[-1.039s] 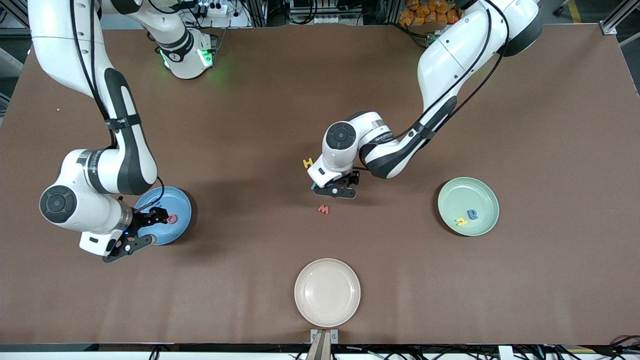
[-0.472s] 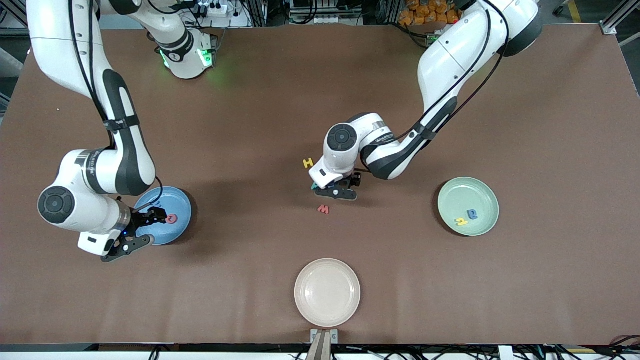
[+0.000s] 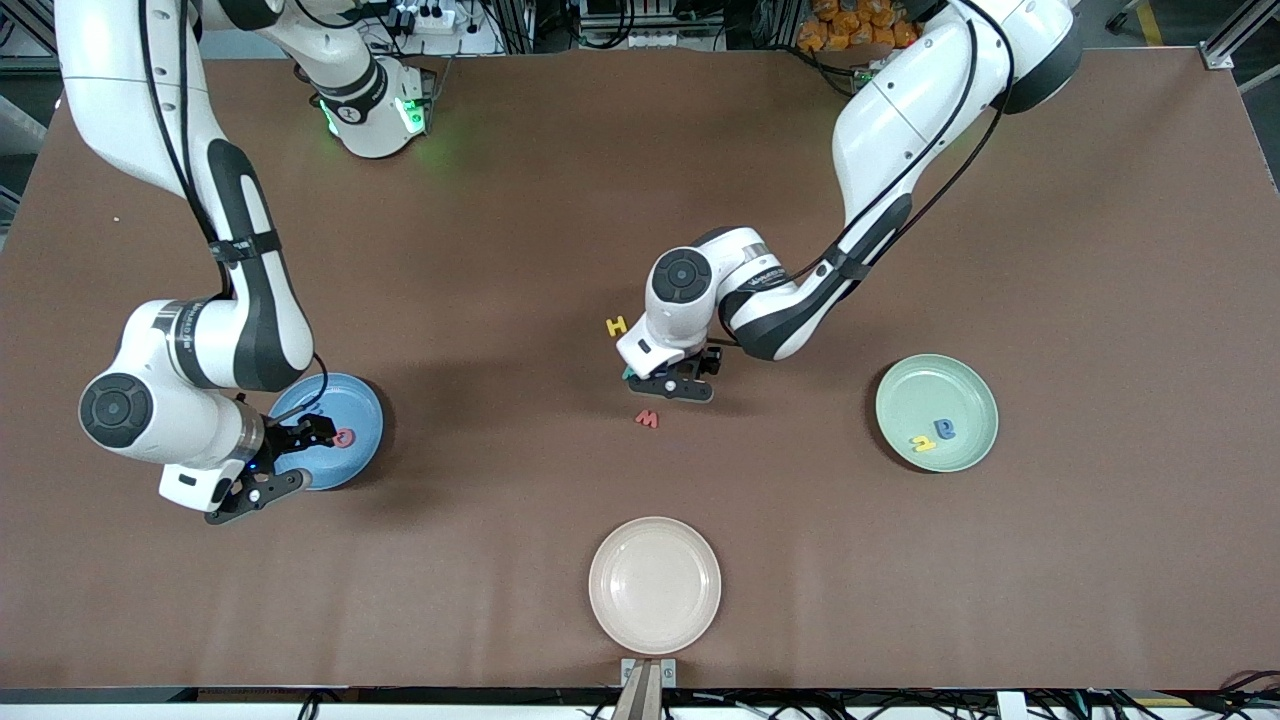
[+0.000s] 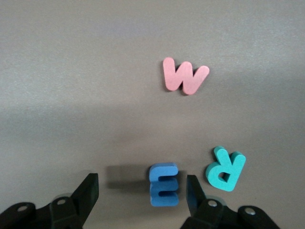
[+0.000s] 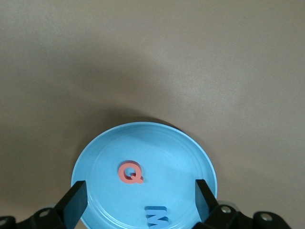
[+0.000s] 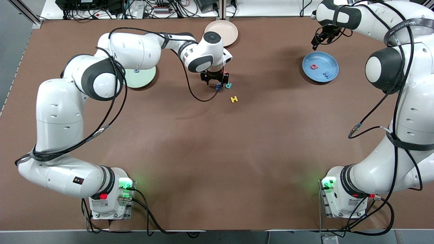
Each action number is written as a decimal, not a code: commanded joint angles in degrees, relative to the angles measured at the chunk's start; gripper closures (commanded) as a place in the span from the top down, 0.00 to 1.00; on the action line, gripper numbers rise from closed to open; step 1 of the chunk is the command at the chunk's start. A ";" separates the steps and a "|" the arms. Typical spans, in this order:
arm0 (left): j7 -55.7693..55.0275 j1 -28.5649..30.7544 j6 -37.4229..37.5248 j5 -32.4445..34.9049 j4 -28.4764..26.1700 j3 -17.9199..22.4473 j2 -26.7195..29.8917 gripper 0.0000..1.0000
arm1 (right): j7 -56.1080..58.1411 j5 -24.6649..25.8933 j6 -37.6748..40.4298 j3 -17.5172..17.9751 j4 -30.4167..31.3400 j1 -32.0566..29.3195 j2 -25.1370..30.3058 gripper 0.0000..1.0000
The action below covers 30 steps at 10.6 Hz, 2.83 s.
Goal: Sort uppercase to blue plate, lowercase to green plate
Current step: 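Lower the left gripper and grasp the blue E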
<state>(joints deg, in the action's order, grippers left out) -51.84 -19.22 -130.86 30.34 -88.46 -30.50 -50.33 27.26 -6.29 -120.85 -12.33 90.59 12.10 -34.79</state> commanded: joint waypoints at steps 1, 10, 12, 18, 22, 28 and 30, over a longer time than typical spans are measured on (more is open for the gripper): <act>1.13 -1.08 -0.10 -0.72 1.80 0.88 -1.09 0.82 | 0.16 -0.21 -0.09 0.47 0.03 -0.68 0.16 1.00; 1.92 -1.08 -0.10 -0.90 1.80 0.88 -1.00 0.68 | 0.60 -0.21 -0.27 0.47 0.12 -1.11 -0.28 1.00; 2.01 -1.08 -0.10 -0.90 1.80 0.88 -1.00 0.64 | 0.69 -0.21 -0.27 0.47 0.12 -1.12 -0.28 1.00; 2.01 -1.34 -0.10 -0.98 1.80 0.88 -1.17 0.62 | 0.69 -0.30 -0.27 0.55 0.12 -1.55 -0.28 1.00; 2.10 -1.34 -0.10 -0.98 1.80 1.06 -1.26 0.31 | 0.69 -0.30 -0.27 0.56 0.12 -1.55 -0.37 1.00; 2.97 -0.29 0.34 -0.19 1.80 1.06 -0.04 0.00 | 0.69 -0.30 -0.27 0.56 0.12 -1.47 -0.37 1.00; 3.06 1.72 1.82 -0.63 1.71 0.79 1.89 0.00 | 0.69 -0.39 -0.27 0.56 0.12 -1.47 -0.37 1.00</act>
<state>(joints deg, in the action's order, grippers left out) -50.21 -18.96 -130.63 30.34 -86.41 -29.75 -50.82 27.30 -6.29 -120.87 -12.39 90.69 11.37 -35.19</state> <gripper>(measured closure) 0.731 0.000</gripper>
